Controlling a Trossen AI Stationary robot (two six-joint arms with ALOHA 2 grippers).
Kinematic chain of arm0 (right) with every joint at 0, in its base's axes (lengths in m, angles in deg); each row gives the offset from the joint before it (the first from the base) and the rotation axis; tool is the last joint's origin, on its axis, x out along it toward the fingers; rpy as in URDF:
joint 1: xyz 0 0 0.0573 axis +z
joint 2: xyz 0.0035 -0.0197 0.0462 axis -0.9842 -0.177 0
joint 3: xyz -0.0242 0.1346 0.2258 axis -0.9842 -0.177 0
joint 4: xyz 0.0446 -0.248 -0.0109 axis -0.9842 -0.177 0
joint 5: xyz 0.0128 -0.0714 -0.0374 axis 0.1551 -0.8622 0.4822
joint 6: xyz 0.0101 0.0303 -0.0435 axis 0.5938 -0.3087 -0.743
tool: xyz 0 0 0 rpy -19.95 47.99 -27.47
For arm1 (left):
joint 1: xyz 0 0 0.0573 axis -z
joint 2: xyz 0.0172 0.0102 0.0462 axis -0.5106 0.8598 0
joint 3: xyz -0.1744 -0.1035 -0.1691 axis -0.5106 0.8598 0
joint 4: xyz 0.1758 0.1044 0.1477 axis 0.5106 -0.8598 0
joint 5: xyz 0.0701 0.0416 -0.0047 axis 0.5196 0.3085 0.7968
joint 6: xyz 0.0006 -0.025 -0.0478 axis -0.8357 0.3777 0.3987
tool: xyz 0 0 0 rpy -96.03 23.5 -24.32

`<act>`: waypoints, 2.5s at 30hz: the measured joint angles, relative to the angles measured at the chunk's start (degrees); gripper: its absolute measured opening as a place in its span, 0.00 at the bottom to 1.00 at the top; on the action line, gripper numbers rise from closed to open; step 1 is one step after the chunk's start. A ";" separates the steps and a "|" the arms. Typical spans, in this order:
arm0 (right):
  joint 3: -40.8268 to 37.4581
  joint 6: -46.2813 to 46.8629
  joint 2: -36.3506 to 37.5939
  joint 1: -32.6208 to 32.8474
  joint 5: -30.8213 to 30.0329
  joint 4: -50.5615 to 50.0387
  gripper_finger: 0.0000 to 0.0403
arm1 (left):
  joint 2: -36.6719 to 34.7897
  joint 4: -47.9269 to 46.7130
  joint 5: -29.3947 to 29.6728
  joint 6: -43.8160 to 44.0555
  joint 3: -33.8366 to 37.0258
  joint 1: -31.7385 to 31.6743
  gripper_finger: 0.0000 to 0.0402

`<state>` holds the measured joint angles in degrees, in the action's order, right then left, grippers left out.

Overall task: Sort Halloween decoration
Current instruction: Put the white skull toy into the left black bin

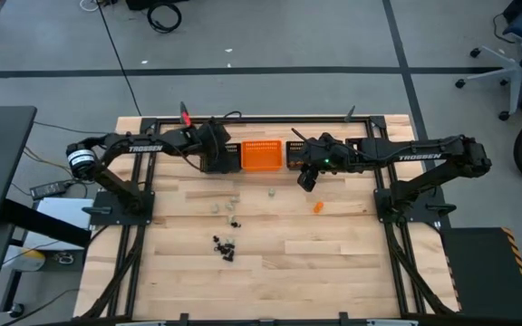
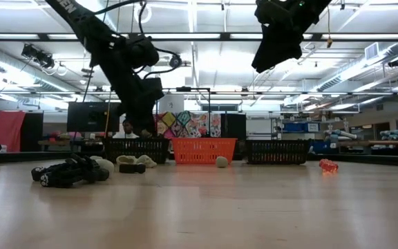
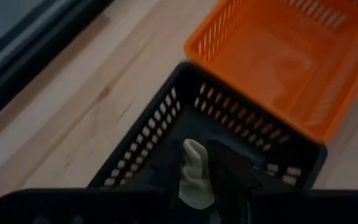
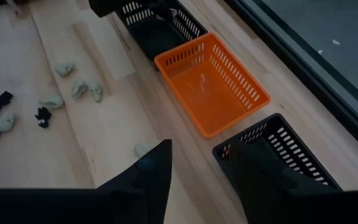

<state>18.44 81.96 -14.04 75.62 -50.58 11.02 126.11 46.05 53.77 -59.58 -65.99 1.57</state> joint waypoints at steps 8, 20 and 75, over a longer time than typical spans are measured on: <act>0.00 1.63 0.00 0.00 0.00 0.02 0.41 | 0.01 9.67 -0.02 5.36 6.70 0.75 0.20; 0.00 1.70 0.00 0.00 0.00 0.00 0.41 | 0.01 11.08 -0.01 7.20 9.27 2.99 0.34; 0.00 -5.22 0.00 2.44 3.65 1.60 0.41 | 7.79 12.78 3.95 2.46 9.14 27.41 0.38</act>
<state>18.44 76.74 -14.04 78.06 -46.93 12.61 133.90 58.83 57.72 -57.11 -56.85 28.98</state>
